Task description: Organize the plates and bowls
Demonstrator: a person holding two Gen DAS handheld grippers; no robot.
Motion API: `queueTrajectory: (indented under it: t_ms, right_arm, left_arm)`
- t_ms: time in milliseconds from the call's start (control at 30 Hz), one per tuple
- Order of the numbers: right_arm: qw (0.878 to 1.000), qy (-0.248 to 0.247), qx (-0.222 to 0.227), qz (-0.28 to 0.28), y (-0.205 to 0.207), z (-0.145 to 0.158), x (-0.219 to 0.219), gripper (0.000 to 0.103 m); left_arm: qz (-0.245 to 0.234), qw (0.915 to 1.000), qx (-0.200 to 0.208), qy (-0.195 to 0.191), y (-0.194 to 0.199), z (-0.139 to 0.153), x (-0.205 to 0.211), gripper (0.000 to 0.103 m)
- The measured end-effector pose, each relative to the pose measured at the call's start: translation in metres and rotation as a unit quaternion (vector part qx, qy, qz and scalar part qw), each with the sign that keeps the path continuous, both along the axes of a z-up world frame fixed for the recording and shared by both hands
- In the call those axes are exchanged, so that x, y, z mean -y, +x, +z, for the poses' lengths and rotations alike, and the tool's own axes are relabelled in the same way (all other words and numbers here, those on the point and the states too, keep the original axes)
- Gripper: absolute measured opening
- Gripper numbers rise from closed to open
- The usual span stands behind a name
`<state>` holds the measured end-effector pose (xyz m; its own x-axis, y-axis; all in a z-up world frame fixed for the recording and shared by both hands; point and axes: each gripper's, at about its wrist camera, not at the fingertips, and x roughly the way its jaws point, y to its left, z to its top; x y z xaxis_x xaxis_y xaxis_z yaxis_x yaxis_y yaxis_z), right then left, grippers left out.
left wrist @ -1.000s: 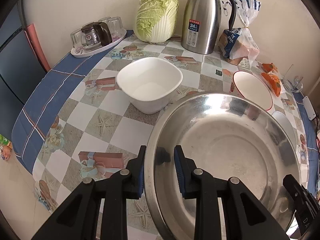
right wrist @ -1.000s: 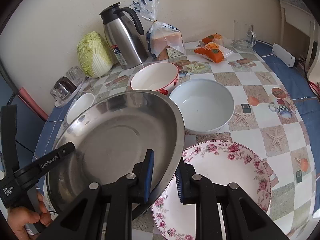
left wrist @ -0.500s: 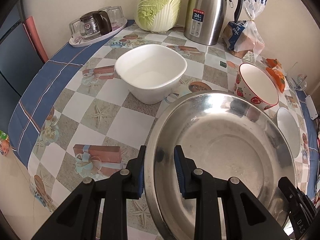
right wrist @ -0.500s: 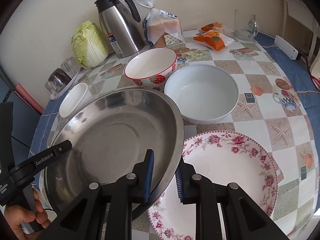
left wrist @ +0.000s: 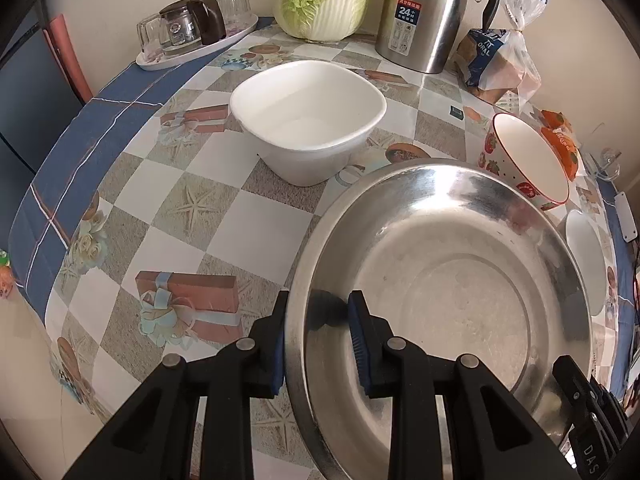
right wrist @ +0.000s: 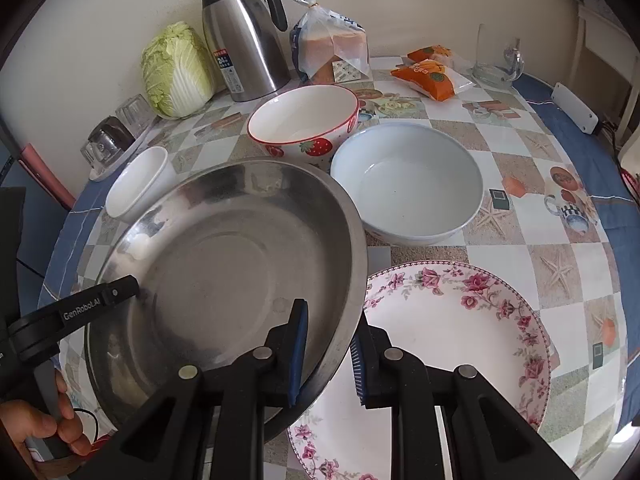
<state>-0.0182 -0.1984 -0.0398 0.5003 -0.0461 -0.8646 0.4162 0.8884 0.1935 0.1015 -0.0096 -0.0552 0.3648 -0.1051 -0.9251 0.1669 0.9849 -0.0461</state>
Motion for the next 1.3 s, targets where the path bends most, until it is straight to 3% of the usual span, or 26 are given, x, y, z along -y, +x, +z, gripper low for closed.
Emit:
queueTrajectory:
  t_ms: [600, 1300]
  right_arm:
    - [0.999, 0.004, -0.029, 0.015, 0.012, -0.016, -0.006, 0.022]
    - [1.000, 0.009, -0.015, -0.018, 0.007, -0.008, 0.008, 0.022]
  left_arm:
    - [0.025, 0.9996, -0.007, -0.014, 0.006, -0.004, -0.009, 0.028]
    - [-0.001, 0.9999, -0.015, 0.002, 0.004, -0.007, 0.000, 0.030]
